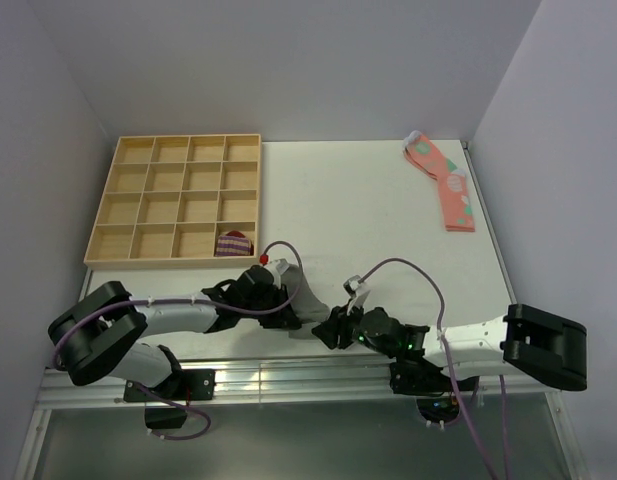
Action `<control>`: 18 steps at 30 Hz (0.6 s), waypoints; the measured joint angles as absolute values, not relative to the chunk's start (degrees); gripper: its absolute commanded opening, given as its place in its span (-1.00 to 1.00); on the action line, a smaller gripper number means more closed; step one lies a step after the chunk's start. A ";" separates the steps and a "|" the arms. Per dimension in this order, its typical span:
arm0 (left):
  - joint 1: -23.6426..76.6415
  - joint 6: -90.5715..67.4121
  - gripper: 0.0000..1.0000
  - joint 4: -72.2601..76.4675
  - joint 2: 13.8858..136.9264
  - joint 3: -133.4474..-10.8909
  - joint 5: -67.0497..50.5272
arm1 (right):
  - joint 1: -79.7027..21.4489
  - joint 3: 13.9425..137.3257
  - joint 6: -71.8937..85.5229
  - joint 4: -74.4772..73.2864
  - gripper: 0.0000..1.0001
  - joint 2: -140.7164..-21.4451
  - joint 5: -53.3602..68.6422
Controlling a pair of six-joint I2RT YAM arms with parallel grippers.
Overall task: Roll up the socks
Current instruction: Roll the sock at the center of the board.
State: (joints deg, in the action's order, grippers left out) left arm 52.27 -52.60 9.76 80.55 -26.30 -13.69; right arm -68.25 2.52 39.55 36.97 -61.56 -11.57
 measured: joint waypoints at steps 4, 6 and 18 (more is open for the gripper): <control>52.45 -52.58 -0.99 9.58 81.19 -26.89 -13.67 | -68.97 2.52 39.55 36.80 -0.03 -63.46 -11.57; 52.56 -52.58 -0.99 9.58 81.54 -27.20 -13.65 | -69.30 2.55 39.55 36.86 -0.03 -64.25 -11.60; 53.17 -52.62 -0.99 9.93 82.67 -28.03 -13.21 | -70.00 2.55 39.55 34.76 0.04 -60.62 -13.43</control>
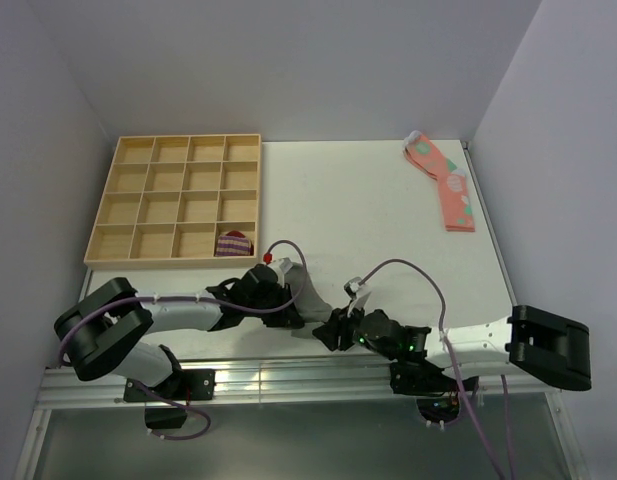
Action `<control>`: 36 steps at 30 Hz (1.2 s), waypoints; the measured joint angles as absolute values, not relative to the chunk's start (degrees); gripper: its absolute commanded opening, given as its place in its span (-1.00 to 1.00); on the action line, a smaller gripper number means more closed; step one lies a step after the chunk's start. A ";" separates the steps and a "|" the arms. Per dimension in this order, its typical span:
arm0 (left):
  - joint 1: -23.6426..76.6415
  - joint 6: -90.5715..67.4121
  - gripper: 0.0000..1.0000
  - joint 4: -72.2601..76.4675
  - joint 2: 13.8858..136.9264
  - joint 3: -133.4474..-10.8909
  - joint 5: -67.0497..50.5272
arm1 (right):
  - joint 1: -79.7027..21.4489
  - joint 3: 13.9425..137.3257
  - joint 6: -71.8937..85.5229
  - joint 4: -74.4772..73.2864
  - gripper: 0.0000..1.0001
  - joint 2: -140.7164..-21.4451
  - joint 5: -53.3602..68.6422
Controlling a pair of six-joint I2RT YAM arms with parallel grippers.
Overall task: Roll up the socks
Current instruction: Roll the sock at the center of the board.
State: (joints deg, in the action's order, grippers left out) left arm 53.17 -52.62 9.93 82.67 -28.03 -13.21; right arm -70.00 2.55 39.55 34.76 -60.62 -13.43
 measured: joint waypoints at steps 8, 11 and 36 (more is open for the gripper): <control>53.34 -52.62 -0.99 10.68 83.13 -28.12 -13.21 | -70.00 2.55 39.48 29.36 0.16 -51.44 -16.08; 53.34 -52.64 -0.99 10.70 83.18 -28.14 -13.23 | -70.00 2.55 38.94 28.75 0.16 -51.20 -16.29; 53.93 -52.77 -0.99 11.94 84.75 -29.02 -13.23 | -70.00 3.55 36.14 36.25 -0.55 -63.33 -15.62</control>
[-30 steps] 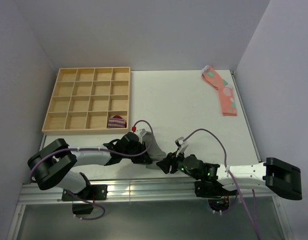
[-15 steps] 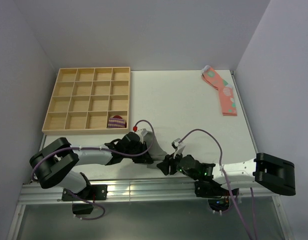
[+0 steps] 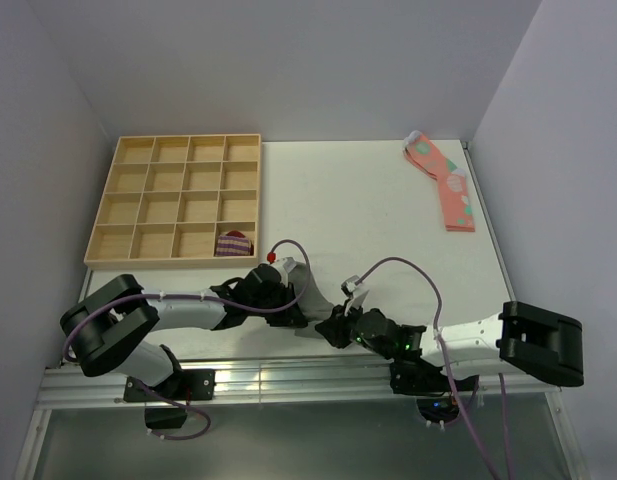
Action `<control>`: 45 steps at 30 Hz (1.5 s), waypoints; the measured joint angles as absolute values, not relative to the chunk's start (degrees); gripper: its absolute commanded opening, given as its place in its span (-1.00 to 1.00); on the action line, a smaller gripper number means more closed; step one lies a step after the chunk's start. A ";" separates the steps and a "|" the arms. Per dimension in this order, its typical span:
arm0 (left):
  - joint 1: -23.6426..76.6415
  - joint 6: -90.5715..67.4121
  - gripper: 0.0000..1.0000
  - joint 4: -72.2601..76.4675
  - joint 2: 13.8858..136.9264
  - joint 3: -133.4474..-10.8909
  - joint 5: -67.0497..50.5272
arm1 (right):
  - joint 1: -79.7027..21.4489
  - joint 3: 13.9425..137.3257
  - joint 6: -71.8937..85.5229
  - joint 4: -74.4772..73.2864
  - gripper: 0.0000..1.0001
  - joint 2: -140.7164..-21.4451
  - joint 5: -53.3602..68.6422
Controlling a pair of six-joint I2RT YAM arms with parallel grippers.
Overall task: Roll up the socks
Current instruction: Roll the sock at the center of the board.
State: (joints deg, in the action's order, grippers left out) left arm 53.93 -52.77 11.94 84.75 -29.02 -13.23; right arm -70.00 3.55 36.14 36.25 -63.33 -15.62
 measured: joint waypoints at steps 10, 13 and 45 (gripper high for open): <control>54.41 -54.28 -0.65 12.86 83.22 -27.68 -11.46 | -70.00 3.88 43.51 33.04 -0.79 -63.07 -17.19; 54.87 -54.94 -0.57 12.95 81.03 -26.39 -9.63 | -70.02 5.02 46.28 28.69 -0.81 -61.52 -17.15; 54.85 -53.21 -0.87 9.65 87.50 -33.58 9.04 | -62.08 12.73 52.47 11.31 -0.83 -61.36 -8.16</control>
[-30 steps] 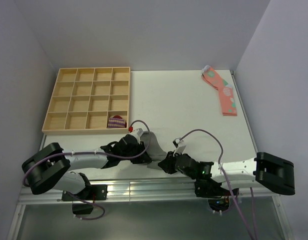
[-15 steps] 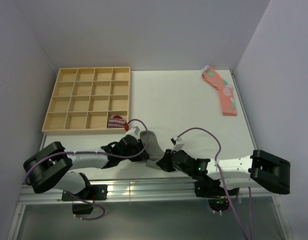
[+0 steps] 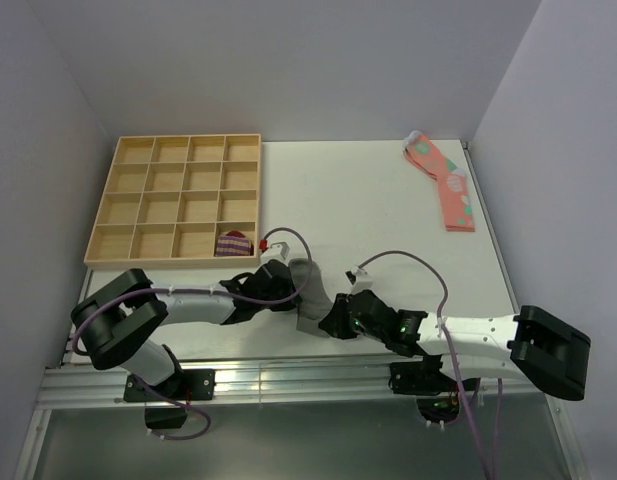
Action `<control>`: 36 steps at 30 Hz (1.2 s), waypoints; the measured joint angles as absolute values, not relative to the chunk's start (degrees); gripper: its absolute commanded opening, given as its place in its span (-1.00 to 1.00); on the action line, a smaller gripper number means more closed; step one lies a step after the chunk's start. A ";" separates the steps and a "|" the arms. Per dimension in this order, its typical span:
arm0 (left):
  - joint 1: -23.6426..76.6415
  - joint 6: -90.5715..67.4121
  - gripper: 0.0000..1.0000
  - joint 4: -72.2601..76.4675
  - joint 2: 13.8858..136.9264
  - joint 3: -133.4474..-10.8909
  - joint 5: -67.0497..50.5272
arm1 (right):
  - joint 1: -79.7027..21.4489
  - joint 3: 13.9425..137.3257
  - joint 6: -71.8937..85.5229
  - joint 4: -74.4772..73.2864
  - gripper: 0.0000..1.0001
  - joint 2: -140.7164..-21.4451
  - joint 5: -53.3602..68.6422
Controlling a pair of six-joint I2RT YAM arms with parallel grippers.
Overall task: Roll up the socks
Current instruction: Roll the sock at the center of the board.
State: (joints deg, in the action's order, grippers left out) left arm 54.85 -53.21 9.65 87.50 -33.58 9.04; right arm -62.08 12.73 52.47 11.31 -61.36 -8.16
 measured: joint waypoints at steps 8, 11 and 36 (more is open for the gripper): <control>54.96 -53.52 -0.99 8.78 89.65 -36.05 10.72 | -57.12 14.28 51.79 6.02 -0.82 -60.07 -3.86; 54.96 -54.02 -0.99 8.75 89.41 -35.86 11.42 | -54.68 15.16 51.79 4.62 -0.84 -60.80 -1.67; 57.71 -50.33 -0.12 19.68 70.06 -19.64 14.72 | -44.23 31.97 40.27 -7.62 -0.85 -80.03 18.39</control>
